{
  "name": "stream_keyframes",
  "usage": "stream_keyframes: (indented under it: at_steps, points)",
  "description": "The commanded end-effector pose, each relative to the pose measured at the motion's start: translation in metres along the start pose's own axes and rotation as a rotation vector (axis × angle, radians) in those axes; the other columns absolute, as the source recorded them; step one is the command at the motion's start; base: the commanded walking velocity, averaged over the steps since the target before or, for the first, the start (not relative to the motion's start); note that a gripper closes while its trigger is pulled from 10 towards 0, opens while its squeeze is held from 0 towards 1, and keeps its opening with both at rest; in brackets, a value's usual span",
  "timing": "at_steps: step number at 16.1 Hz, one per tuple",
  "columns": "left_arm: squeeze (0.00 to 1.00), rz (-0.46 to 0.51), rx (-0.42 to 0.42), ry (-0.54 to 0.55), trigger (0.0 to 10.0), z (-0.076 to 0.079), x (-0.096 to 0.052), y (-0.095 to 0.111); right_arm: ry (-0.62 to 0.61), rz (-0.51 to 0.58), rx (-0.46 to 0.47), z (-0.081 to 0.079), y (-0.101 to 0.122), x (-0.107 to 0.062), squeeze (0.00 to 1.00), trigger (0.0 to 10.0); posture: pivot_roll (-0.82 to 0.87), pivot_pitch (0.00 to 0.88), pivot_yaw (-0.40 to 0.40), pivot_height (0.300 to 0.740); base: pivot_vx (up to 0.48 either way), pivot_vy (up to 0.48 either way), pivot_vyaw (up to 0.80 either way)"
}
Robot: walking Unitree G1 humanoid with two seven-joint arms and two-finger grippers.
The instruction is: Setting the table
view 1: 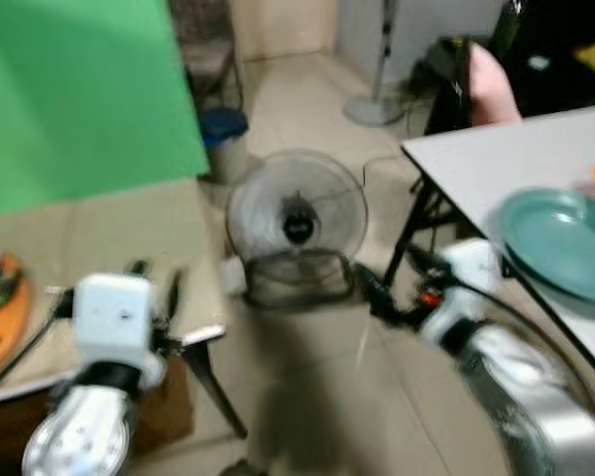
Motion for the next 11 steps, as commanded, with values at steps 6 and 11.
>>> stream_keyframes:
  at_steps: [6,11]
  points:
    - [0.00,-0.006,0.013,0.009,10.0,-0.005,0.001,-0.001,-0.105,-0.007,-0.011,0.009,-0.001,-0.001,0.00,10.0,0.03,0.018,0.035,0.740,0.000,0.312,0.00]
    - [0.00,-0.014,0.022,0.029,10.0,-0.012,0.003,-0.004,-0.106,-0.013,-0.013,0.005,-0.001,0.004,0.00,10.0,0.03,0.013,0.010,0.740,0.000,0.313,0.00]
Point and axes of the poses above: a point about 5 cm out from each wrist's last joint towards the gripper, its own x axis pointing out of the wrist towards the gripper, its own y axis along the axis of the wrist's last joint, z = x × y, the point moved 1 cm from there along x, pointing out of the wrist towards the gripper, and after that the axes turned 15 degrees about x, right-handed, at the moved point
